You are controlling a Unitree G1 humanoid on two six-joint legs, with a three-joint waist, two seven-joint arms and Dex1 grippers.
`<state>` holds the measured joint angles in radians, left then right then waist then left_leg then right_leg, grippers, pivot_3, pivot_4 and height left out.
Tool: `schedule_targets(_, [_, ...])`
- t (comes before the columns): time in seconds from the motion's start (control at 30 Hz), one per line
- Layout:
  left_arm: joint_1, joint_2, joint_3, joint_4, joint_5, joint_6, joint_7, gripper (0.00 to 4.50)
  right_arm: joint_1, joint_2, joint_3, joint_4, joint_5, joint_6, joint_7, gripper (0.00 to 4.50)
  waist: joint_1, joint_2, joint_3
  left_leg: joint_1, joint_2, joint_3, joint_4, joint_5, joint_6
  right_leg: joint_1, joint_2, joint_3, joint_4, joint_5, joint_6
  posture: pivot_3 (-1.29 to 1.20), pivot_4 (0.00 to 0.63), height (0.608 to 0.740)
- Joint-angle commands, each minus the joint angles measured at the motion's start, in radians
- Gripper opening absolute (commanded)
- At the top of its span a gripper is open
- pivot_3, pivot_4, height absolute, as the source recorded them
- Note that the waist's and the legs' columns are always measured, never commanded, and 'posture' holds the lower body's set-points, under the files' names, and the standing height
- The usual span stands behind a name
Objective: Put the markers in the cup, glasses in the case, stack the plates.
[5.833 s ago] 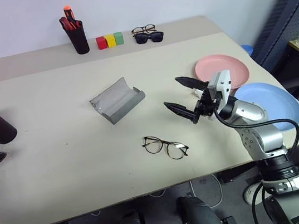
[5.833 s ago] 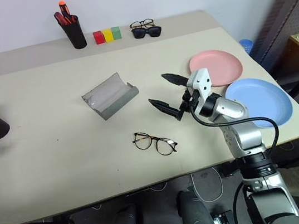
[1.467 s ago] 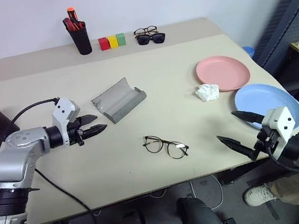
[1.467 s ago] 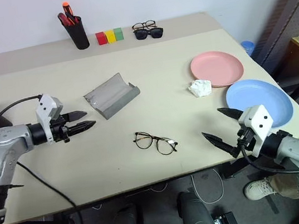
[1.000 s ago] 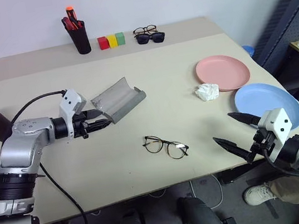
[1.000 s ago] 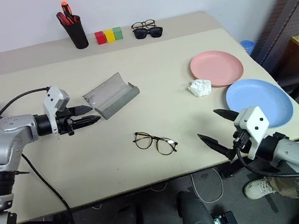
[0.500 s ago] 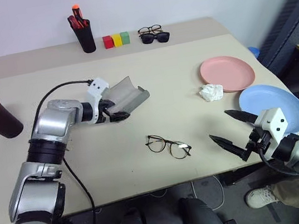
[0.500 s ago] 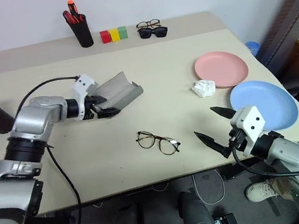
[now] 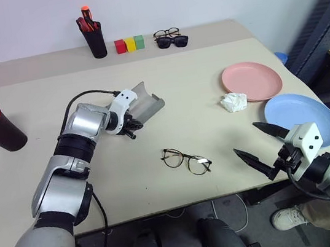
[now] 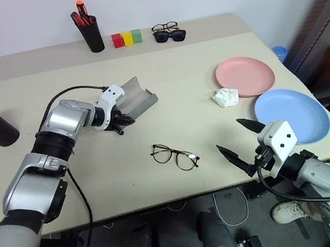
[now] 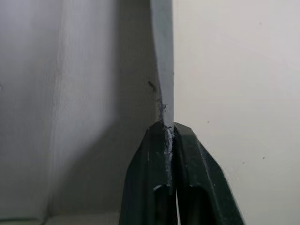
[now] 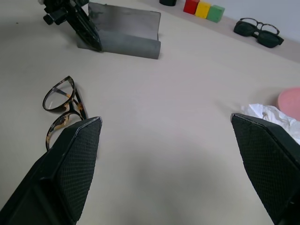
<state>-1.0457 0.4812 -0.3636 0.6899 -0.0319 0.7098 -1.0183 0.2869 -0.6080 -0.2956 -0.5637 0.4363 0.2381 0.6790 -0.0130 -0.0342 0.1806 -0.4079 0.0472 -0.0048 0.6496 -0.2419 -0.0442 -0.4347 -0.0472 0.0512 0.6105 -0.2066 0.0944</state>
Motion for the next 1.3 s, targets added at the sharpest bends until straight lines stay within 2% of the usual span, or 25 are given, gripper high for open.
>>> schedule_targets(0.03, [0.007,0.033,-0.007,-0.064,0.002,-0.061,-0.101,0.07,-0.006,0.003,-0.017,-0.035,0.006,-0.004,-0.013,4.5,0.0,0.0,0.0,0.0,0.0,0.0,0.0,0.0,0.0,0.0,0.0,0.0,0.0,0.0,0.0,0.0,0.15,0.74])
schedule_targets(0.23, [0.121,0.177,-0.043,-0.221,0.004,-0.239,-0.344,0.07,-0.032,0.005,0.01,-0.013,0.001,-0.011,-0.008,4.5,-0.005,0.0,0.0,0.0,0.0,0.0,-0.002,0.0,0.0,-0.001,0.0,0.0,0.0,0.001,-0.002,0.0,0.15,0.74])
schedule_targets(0.4, [0.18,0.254,-0.041,-0.273,0.005,-0.34,-0.449,0.07,-0.042,0.006,0.019,0.02,-0.005,-0.031,0.01,4.5,0.003,0.0,0.0,-0.001,0.0,0.0,0.0,0.0,0.0,-0.001,0.0,0.0,0.0,0.001,-0.002,0.0,0.15,0.74])
schedule_targets(0.57, [0.237,0.301,-0.042,-0.314,0.023,-0.42,-0.48,0.07,-0.038,0.008,0.024,0.037,-0.008,-0.051,0.026,4.5,0.001,0.0,0.0,-0.001,0.0,0.001,0.0,0.0,0.0,-0.001,-0.001,0.0,0.0,0.001,-0.002,0.0,0.15,0.74])
schedule_targets(0.9, [0.243,0.301,-0.046,-0.275,0.06,-0.497,-0.477,0.07,-0.047,-0.011,0.022,0.051,-0.002,-0.05,0.058,4.5,0.001,0.0,0.0,0.0,0.0,0.0,0.0,0.0,0.0,0.0,0.0,0.0,0.0,0.0,-0.001,0.0,0.15,0.74])
schedule_targets(1.3, [0.213,0.258,-0.047,-0.202,0.094,-0.548,-0.459,0.07,-0.07,-0.028,0.022,0.034,0.002,-0.007,0.068,4.5,0.004,0.0,0.0,0.0,0.0,0.0,0.001,0.0,0.0,0.0,0.0,0.0,0.001,0.0,-0.001,0.0,0.15,0.74])
